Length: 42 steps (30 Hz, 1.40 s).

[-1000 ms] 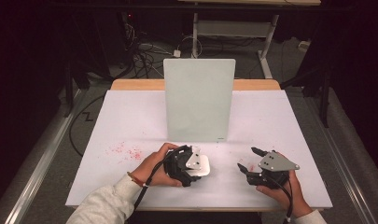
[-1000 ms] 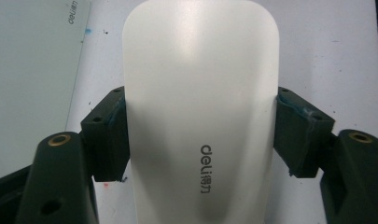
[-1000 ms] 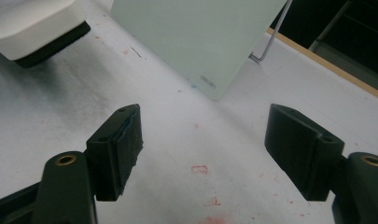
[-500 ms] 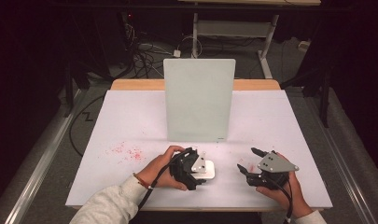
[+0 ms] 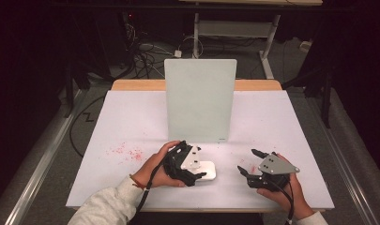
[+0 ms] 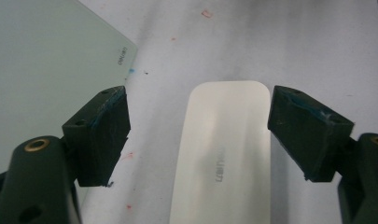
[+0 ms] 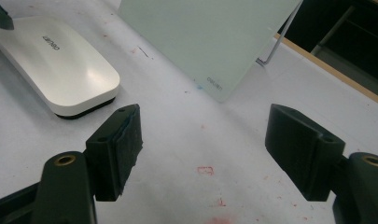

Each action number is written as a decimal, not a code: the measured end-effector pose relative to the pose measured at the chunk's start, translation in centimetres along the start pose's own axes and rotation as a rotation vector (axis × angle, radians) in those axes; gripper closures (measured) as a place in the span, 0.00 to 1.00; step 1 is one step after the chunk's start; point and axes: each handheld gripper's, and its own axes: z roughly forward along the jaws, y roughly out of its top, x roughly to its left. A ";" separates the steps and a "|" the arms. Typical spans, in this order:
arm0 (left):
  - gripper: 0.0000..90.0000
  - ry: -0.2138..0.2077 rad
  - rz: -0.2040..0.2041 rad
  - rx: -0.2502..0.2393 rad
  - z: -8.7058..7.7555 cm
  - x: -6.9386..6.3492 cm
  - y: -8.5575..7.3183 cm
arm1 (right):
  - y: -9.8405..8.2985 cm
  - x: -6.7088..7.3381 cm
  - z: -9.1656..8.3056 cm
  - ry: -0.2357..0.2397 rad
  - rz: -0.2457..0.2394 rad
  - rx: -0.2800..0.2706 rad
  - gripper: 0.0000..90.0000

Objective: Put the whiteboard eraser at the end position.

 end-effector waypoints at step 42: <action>0.21 0.372 -0.192 -0.111 -7.6 1.9 -6.5 | 0.2 0.1 -0.6 -0.006 0.010 -0.016 0.31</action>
